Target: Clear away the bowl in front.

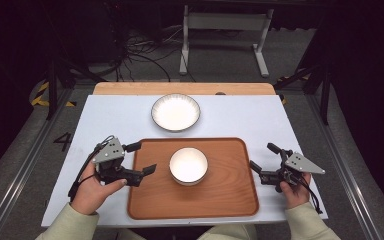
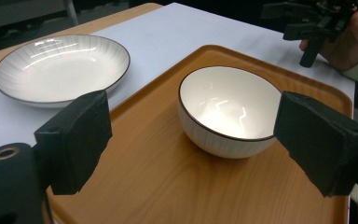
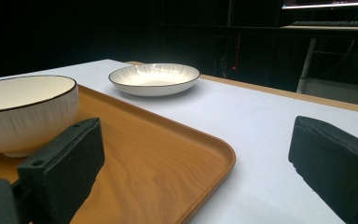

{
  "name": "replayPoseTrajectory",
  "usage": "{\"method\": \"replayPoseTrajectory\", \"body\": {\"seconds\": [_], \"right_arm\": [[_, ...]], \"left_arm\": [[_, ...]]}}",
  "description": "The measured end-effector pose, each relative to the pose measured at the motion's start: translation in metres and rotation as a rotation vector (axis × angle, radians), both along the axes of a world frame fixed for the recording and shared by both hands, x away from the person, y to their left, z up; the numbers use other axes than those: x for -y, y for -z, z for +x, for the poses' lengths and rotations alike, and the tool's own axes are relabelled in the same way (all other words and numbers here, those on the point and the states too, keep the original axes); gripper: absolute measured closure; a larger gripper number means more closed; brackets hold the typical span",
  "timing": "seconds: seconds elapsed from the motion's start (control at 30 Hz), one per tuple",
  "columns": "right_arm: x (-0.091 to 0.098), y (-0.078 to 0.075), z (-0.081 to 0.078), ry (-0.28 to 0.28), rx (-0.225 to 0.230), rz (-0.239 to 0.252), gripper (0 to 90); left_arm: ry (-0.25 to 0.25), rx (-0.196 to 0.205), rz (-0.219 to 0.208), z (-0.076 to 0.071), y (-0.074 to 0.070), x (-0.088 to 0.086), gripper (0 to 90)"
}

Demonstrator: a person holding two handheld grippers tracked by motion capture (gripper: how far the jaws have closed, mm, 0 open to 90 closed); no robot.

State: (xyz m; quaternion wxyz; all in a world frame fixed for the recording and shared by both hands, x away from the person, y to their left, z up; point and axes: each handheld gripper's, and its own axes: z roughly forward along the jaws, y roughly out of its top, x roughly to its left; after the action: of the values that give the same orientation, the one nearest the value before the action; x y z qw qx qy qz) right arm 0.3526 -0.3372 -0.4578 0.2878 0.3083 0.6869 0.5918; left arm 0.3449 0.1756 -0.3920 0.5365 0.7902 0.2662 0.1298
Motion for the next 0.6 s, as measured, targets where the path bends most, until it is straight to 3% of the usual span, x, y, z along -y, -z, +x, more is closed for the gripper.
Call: {"method": "replayPoseTrajectory", "body": {"seconds": [0.17,0.6], "right_arm": [[0.0,0.0,0.0,-0.001,0.004,0.001,4.1],[0.0,0.0,-0.001,-0.001,0.01,0.004,4.2]], "left_arm": [[-0.055,0.02,0.035,-0.001,0.01,-0.012,11.2],[-0.123,-0.007,-0.014,-0.005,0.047,-0.037,10.0]]}}
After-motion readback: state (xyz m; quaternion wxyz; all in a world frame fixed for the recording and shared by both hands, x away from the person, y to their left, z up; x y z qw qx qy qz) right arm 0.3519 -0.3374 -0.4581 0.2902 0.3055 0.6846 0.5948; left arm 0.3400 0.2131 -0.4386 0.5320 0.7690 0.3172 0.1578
